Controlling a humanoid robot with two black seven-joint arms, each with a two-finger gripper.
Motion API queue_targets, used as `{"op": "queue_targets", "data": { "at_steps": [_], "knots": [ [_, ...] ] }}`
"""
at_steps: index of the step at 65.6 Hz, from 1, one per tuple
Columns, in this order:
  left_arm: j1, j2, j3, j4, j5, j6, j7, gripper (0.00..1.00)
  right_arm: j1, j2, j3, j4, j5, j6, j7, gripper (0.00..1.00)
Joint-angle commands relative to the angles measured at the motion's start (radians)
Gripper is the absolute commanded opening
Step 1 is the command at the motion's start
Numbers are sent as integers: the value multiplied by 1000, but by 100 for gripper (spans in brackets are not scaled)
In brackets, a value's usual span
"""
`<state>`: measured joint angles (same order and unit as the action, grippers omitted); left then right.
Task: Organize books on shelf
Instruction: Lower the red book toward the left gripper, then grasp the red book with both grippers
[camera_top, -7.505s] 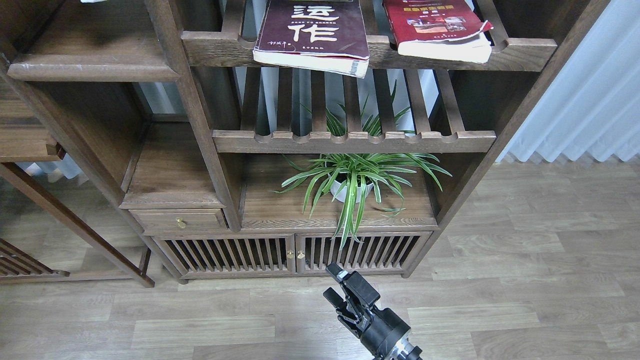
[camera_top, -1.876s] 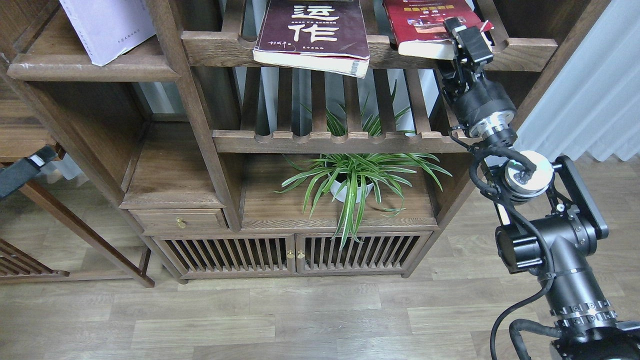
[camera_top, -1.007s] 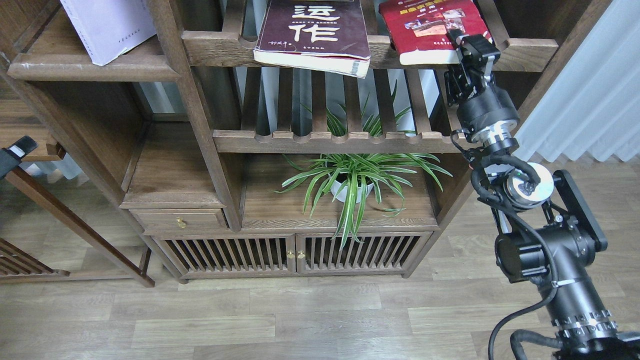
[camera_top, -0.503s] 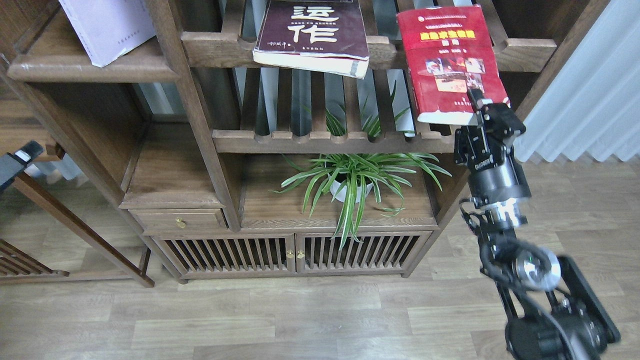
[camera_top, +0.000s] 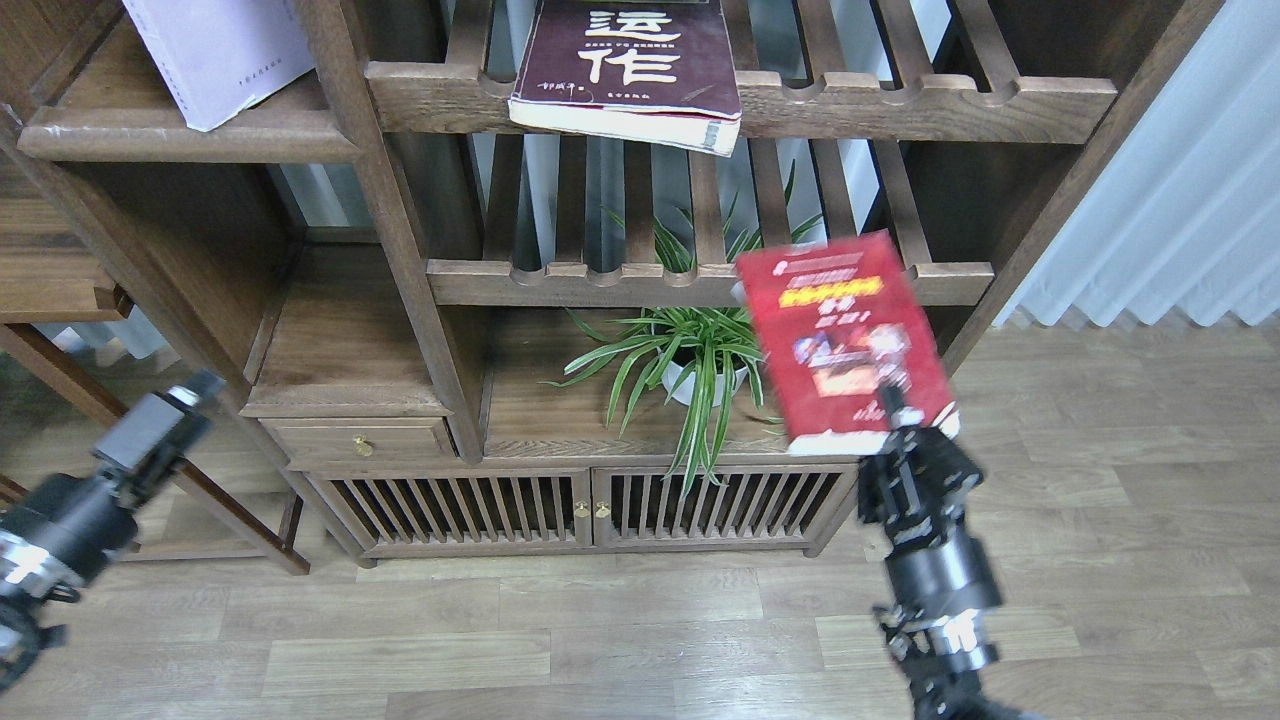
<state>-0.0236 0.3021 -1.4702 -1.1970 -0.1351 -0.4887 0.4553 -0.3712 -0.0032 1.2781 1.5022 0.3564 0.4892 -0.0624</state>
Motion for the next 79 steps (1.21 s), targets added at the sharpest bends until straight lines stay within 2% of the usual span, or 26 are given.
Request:
{"op": "queue_targets", "data": {
  "at_steps": [1, 7, 14, 26, 27, 36, 48, 63, 73, 79],
  "knots": [
    [13, -20, 40, 7, -18, 0, -3, 100, -2, 3, -9, -3, -11, -1, -2, 4],
    [31, -31, 88, 5, -63, 0, -3, 100, -2, 3, -20, -10, -14, -1, -16, 4],
    [54, -50, 152, 2, -119, 0, -6, 100, 15, 3, -72, -71, -20, -1, -56, 4],
    [85, -87, 232, 5, -143, 0, -3, 100, 72, 3, -155, -203, -94, -1, -59, 4],
    [91, -90, 290, 5, -143, 0, -4, 100, 98, 3, -184, -236, -99, -1, -63, 4],
    [123, -112, 375, -10, -147, 0, -15, 100, 117, 3, -236, -283, -96, -1, -76, 5],
    [159, -207, 409, -3, -173, 0, -52, 100, 117, 3, -284, -286, -93, -1, -86, 5],
    [151, -302, 442, 19, -193, 0, -55, 100, 117, 3, -361, -284, -94, -1, -85, 5],
    [137, -302, 482, 47, -195, 0, -56, 100, 117, 3, -381, -281, -94, -1, -85, 5],
    [137, -302, 507, 50, -193, 0, -64, 93, 117, 3, -379, -269, -94, -1, -85, 5]
  ]
}}
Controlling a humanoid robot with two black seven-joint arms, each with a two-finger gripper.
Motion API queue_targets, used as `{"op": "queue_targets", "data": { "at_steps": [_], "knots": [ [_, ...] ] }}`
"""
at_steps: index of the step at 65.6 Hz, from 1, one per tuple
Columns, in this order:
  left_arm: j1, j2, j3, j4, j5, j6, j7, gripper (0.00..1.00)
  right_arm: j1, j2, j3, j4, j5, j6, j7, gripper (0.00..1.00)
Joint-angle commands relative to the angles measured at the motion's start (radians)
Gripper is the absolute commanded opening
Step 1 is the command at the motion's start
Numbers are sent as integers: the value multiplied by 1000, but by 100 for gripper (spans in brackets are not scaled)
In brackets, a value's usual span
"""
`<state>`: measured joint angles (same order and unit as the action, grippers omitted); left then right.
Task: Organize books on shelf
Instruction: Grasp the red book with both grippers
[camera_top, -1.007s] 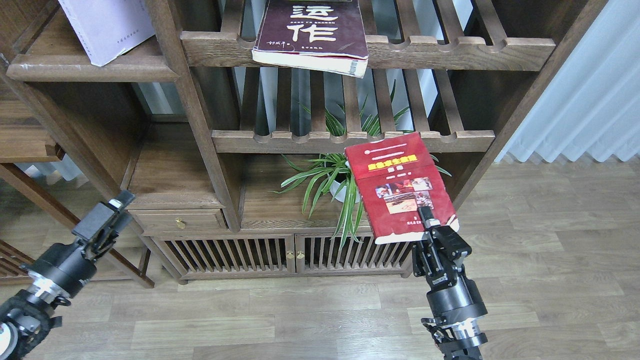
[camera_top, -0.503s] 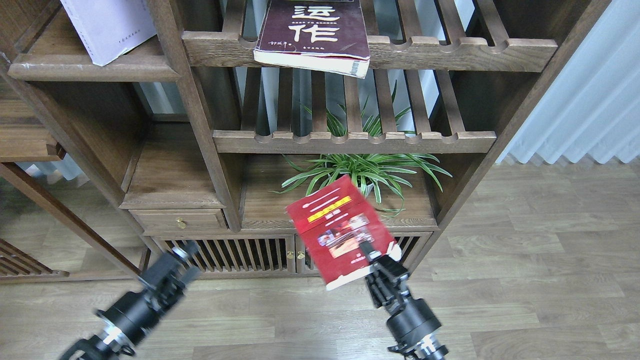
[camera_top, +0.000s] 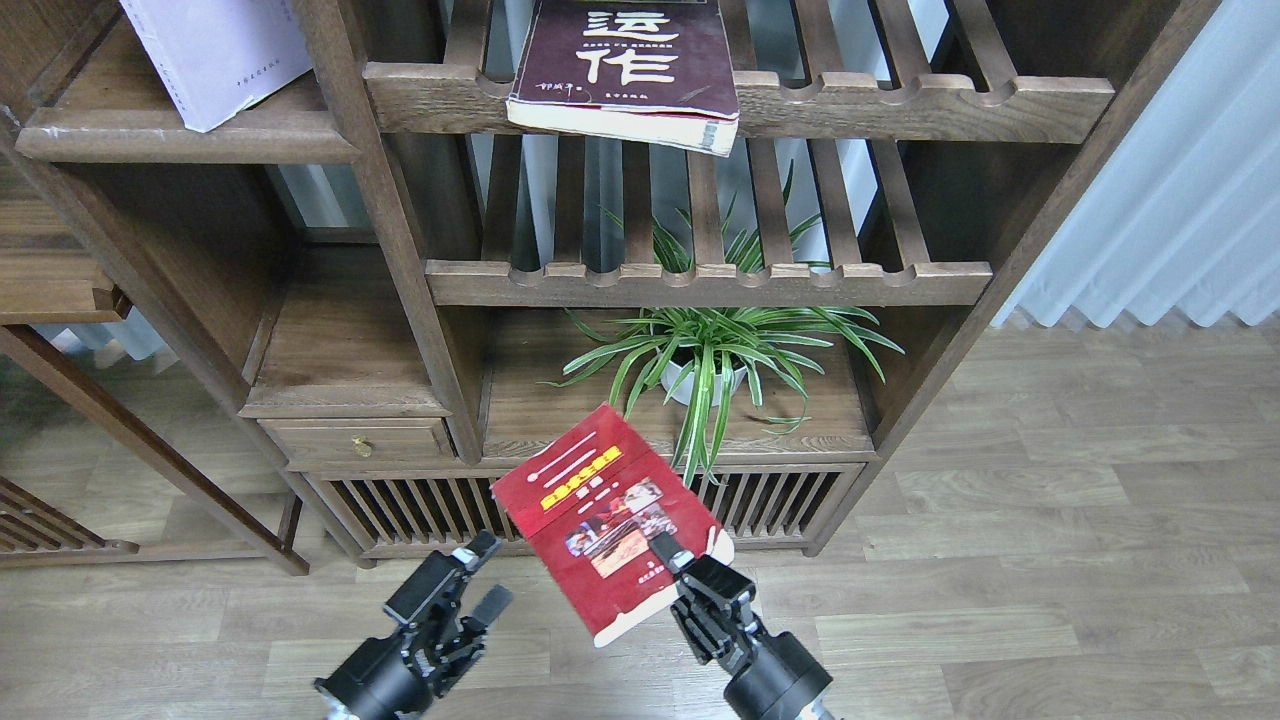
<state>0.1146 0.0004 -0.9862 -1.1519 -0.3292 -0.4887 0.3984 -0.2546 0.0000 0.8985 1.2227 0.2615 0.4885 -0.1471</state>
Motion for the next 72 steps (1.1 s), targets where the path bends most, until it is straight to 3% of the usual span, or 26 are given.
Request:
{"op": "queue_targets", "data": {
  "at_steps": [1, 11, 19, 47, 50, 55, 72],
  "knots": [
    [-1, 0, 27, 4, 1, 0, -7, 93, 0, 0, 0, 11, 1, 0, -2, 5],
    [-1, 0, 55, 4, 4, 0, -10, 90, 0, 0, 0, 18, 1, 0, -2, 5],
    [-6, 0, 55, 4, 2, 0, -15, 74, -2, 0, 0, 20, -1, 0, -3, 5],
    [-41, 0, 49, 4, -2, 0, -72, 37, -9, 0, -7, 18, -13, 0, -19, 5],
    [-41, 0, 47, 4, -4, 0, -79, 30, -11, 0, -6, 18, -16, 0, -19, 5],
    [-39, 0, 41, 4, -16, 0, -116, 5, -14, 0, -6, 18, -18, 0, -20, 5],
    [-52, 0, 41, -3, -21, 0, -130, 5, -15, 0, -4, 18, -35, 0, -25, 7]
  ]
}}
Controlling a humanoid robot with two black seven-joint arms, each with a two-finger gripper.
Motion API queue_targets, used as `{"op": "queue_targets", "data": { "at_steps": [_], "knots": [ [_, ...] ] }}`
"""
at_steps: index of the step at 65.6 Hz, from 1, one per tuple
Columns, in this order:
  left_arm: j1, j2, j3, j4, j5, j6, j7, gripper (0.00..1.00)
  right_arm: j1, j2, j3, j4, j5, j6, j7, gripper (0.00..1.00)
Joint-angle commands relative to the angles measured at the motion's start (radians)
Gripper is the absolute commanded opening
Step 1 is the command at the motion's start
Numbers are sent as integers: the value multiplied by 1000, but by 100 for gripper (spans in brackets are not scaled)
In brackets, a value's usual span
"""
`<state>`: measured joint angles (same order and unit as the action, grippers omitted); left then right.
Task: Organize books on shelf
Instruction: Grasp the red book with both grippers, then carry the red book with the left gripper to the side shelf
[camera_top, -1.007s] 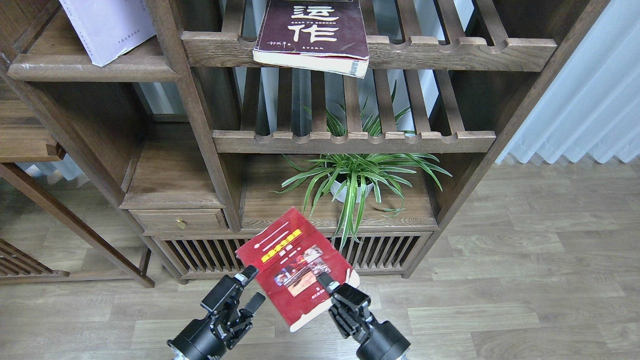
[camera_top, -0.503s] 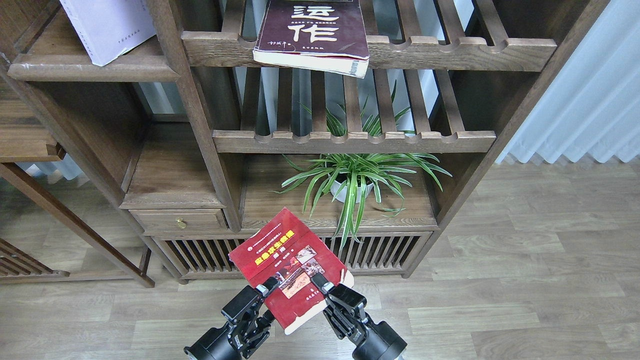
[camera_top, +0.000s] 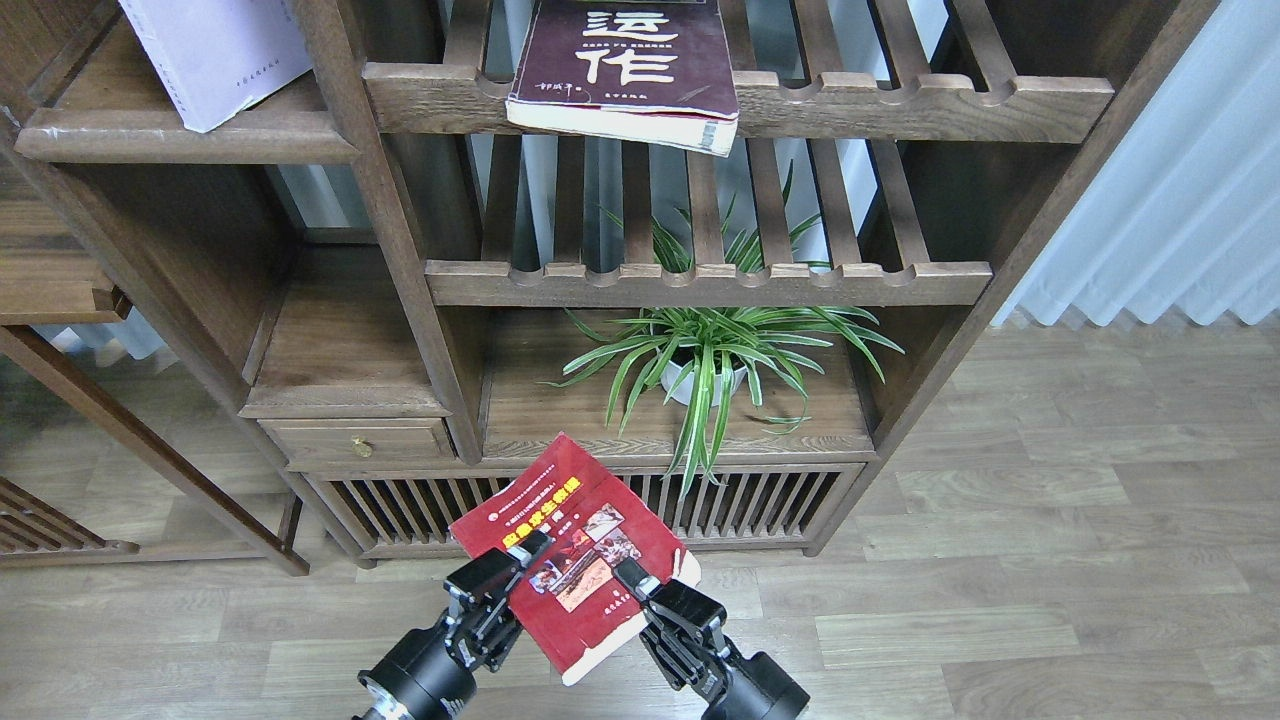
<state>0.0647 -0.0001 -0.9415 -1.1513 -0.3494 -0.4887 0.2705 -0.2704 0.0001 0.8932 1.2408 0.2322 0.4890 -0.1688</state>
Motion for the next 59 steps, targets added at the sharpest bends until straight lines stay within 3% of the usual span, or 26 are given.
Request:
{"op": "queue_targets", "data": {
  "at_steps": [1, 9, 11, 13, 14, 15, 16, 18, 41, 59],
  "knots": [
    [-2, 0, -5, -5, 0, 0, -2, 5, -1, 0, 1, 0, -5, 0, -3, 10],
    [-2, 0, -8, -11, 1, 0, -1, 5, 0, 0, 1, 2, -20, 0, -3, 26],
    [-2, 0, -10, -13, 3, 0, 1, 5, -1, 0, 0, 2, -31, 0, -3, 35],
    [-2, 0, -13, -18, 3, 0, 1, 5, 0, 0, -2, 0, -45, 0, -3, 51],
    [-2, 0, -16, -21, 3, 0, -1, 5, 0, 0, -7, 0, -60, 0, -1, 68],
    [-2, 0, -17, -21, 3, 0, -1, 5, 0, 0, -7, 0, -68, 0, -3, 74],
    [-2, 0, -23, -25, 3, 0, -1, 5, 0, 0, -10, -1, -92, 0, -3, 90],
    [0, 0, -36, -34, 3, 0, -2, 5, 2, 0, -7, -3, -122, 0, -1, 100],
    [32, 224, -270, -136, 145, 0, 12, 5, 27, 0, 16, -18, -148, 0, 2, 100],
    [89, 311, -643, -311, 279, 0, 162, 5, 37, 0, 13, -38, -154, 0, -3, 100]
  ]
}}
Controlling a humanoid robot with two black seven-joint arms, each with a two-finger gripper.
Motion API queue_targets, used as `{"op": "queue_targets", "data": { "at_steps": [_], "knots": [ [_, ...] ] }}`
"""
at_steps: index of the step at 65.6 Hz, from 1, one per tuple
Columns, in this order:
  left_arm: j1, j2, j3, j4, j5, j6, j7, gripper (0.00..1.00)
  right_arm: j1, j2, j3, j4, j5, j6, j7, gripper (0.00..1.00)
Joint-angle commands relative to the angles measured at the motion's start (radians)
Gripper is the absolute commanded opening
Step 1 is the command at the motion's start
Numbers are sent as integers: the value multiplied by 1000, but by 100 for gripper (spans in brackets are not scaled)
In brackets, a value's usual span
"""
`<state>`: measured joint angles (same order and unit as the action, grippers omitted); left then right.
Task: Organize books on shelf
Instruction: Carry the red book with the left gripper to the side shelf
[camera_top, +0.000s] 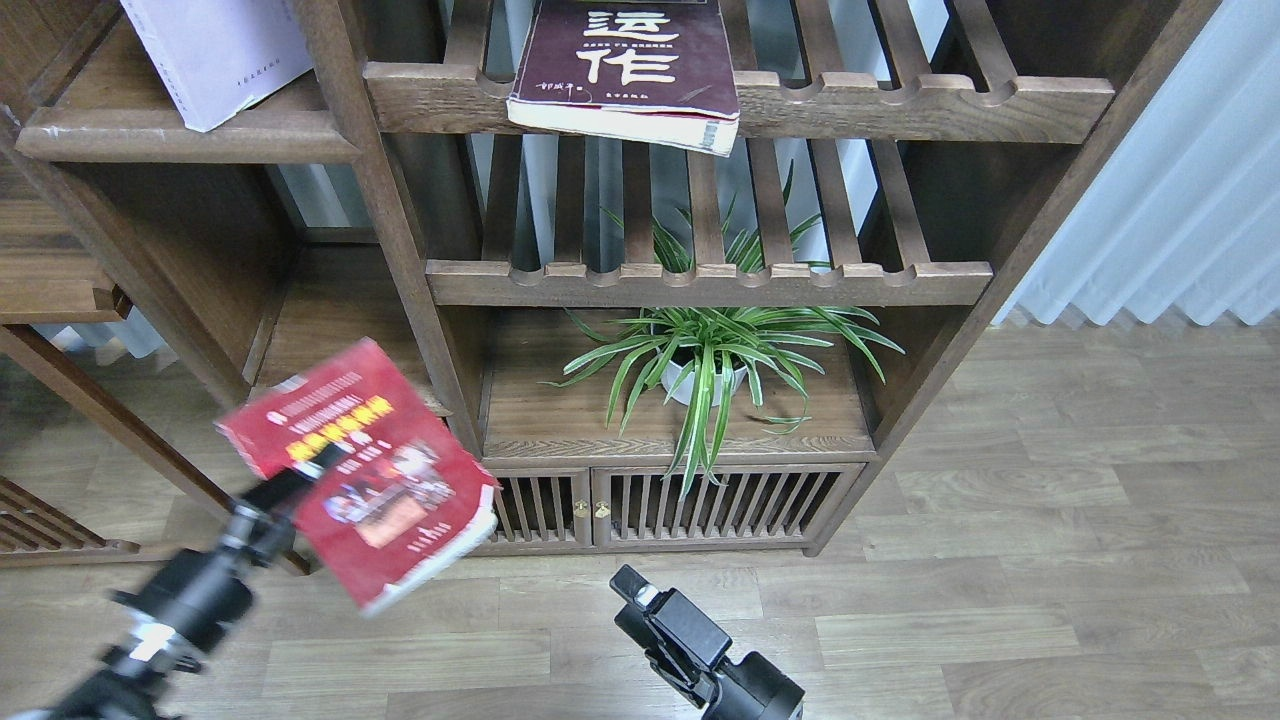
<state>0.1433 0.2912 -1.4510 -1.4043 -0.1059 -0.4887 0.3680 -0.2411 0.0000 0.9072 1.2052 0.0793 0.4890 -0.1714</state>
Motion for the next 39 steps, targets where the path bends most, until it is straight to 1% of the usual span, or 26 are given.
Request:
{"op": "queue_targets", "data": {
  "at_steps": [1, 2, 5, 9, 10, 16, 20, 27, 36, 39],
  "knots": [
    [10, 22, -141, -62, 38, 0, 71, 5, 8, 0, -1, -3, -1, 0, 0, 100],
    [10, 25, -152, -65, 41, 0, 78, 5, 9, 0, -1, -3, -1, 0, 0, 100],
    [10, 45, -209, -91, 69, 0, 121, 5, 13, 0, -1, -6, -3, 0, 0, 100],
    [10, 80, -270, -101, 115, 0, 121, 5, 14, 0, -7, -12, -3, 0, -2, 100],
    [10, 117, -319, -110, 152, 0, 121, 5, 14, 0, -13, -15, -4, 0, -2, 100],
    [9, 158, -376, -136, 161, 0, 121, 5, 14, 0, -14, -16, -4, 0, -2, 100],
    [7, 209, -427, -153, 173, 0, 121, 5, 16, 0, -11, -16, -4, 0, -2, 100],
    [-4, 279, -538, -157, 229, 0, 121, 5, 34, 0, -5, -15, -3, 0, -2, 100],
    [-82, 329, -586, -144, 264, 0, 121, 5, 77, 0, 1, -7, 2, 0, 4, 100],
    [-134, 350, -588, -124, 293, 0, 121, 5, 86, 0, 5, -3, 4, 0, 9, 100]
  ]
}}
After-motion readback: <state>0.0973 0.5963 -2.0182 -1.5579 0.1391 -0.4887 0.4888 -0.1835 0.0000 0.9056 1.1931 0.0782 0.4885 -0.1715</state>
